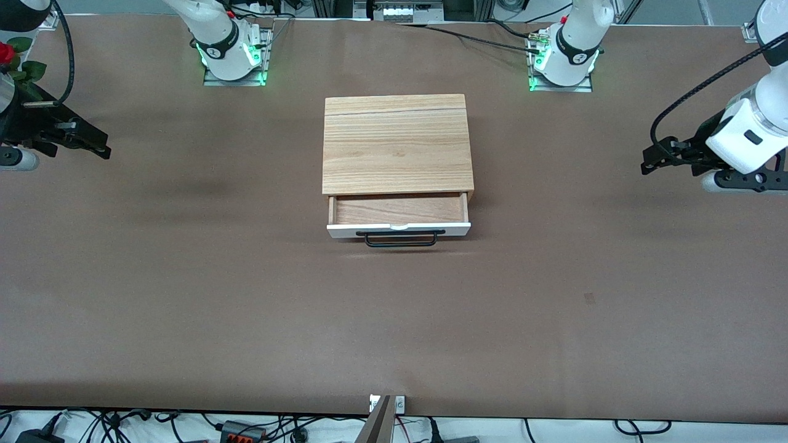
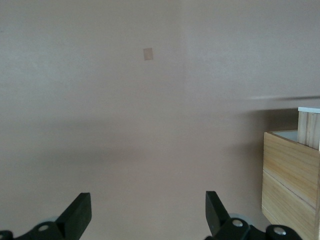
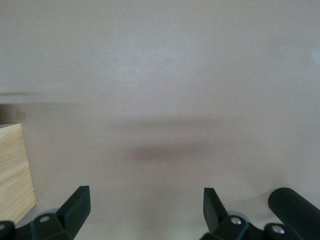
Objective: Pull top drawer with both arms simultaneously
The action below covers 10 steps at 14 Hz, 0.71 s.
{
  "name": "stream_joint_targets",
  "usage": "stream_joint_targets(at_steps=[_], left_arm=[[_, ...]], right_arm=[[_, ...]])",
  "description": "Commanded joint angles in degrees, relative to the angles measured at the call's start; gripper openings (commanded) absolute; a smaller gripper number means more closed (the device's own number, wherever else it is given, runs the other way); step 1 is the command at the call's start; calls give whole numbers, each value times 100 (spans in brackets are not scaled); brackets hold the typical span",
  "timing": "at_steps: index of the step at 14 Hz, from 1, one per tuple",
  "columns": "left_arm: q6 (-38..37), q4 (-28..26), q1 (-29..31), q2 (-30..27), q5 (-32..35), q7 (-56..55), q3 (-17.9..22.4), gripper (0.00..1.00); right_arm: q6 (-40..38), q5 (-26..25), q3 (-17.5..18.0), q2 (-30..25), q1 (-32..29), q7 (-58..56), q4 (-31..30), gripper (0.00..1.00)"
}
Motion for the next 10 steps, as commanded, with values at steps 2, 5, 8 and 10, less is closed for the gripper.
stream_joint_targets(at_steps=[2,5,8,10], left_arm=[[326,-539,59,-406,143,1,-52,100],[247,-504,68,-344,134,36,-69,100],[194,-460,51,-300,134,-25,-78,100],[115,-434,51,-300,126,-34,-78,100]], right_arm=[[-18,42,84,-43,-83,172,-49,100],[-19,103,93,-43,-83,180,-49,100],[-27,236,84,-43,-110,180,-49,100],[-19,236,84,-43,-110,172,-58,100]])
